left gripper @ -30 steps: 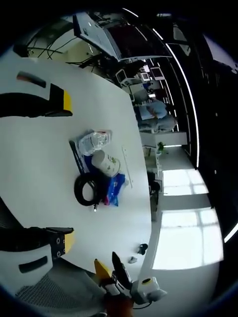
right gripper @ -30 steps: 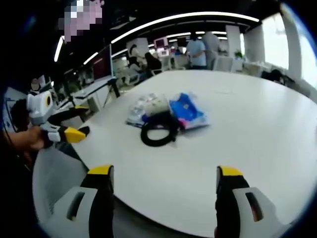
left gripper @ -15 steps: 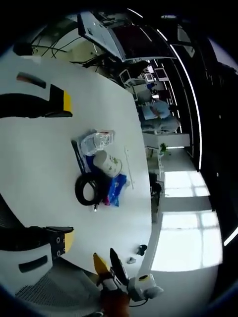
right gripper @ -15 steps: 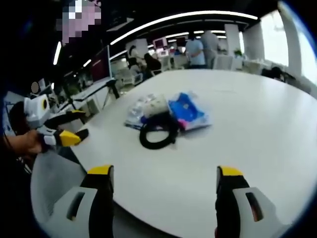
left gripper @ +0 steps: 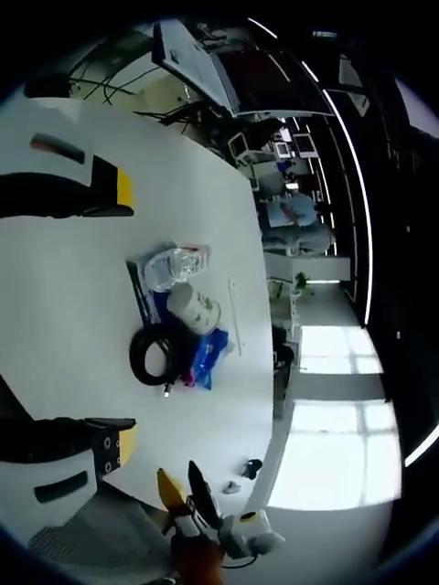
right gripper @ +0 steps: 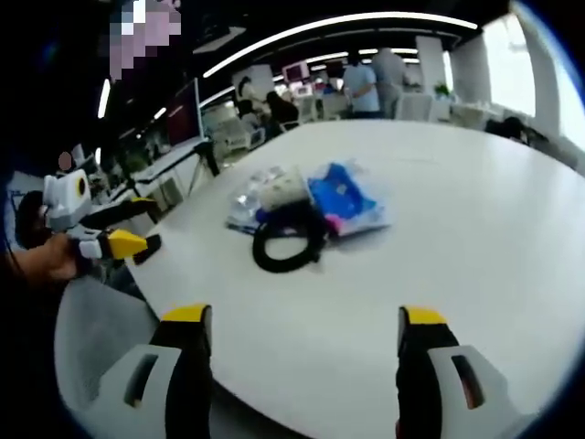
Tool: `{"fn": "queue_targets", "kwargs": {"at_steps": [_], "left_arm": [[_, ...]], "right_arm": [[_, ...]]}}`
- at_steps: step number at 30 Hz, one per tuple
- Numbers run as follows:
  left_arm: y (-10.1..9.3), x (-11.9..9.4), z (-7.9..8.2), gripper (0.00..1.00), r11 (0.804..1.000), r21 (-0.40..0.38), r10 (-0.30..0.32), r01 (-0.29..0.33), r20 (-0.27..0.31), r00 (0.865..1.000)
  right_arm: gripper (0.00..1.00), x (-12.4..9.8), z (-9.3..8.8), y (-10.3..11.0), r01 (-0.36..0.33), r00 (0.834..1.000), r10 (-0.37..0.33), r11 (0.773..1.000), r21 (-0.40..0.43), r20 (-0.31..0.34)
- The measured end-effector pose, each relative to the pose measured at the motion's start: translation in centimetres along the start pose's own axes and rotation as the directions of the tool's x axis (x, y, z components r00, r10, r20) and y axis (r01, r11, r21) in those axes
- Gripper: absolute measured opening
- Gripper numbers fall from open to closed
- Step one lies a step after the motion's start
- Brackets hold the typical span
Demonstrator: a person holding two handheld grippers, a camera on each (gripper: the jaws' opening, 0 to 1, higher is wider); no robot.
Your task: Arrange the tabletop items into an orderly group along one side of the table until the central work area is clear of visible clutter.
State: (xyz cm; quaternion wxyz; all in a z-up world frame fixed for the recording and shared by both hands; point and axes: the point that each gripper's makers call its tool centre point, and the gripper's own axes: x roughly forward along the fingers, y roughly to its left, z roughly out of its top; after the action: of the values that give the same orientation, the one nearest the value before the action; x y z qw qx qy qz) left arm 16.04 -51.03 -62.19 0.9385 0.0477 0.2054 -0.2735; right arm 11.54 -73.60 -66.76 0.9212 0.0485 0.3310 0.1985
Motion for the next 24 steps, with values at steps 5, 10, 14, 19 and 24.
{"fn": "queue_targets", "kwargs": {"at_steps": [5,10,14,19,24], "left_arm": [[0.8,1.5,0.7,0.89,0.999,-0.052,0.005,-0.004,0.016,1.0],[1.3,2.9,0.3,0.87,1.0,-0.027,0.005,-0.006,-0.014,1.0],[2.0,4.0,0.1,0.85,0.999,-0.053,0.008,-0.009,-0.023,1.0],[2.5,5.2,-0.2,0.84,0.998,-0.07,0.005,-0.007,-0.035,0.999],[3.0,6.0,-0.6,0.83,0.998,-0.07,0.004,-0.008,-0.055,0.998]], "right_arm": [[0.81,0.5,0.6,-0.4,-0.005,1.0,0.005,1.0,0.0,-0.001],[0.8,1.5,1.3,-0.7,-0.014,1.0,0.013,1.0,-0.008,-0.009],[0.8,2.1,2.2,-0.7,-0.02,1.0,0.02,1.0,-0.018,-0.013],[0.8,3.0,3.6,-0.3,-0.041,0.999,0.041,0.998,-0.043,-0.006],[0.79,4.1,4.7,-0.3,-0.059,0.998,0.059,0.998,0.006,0.009]]}}
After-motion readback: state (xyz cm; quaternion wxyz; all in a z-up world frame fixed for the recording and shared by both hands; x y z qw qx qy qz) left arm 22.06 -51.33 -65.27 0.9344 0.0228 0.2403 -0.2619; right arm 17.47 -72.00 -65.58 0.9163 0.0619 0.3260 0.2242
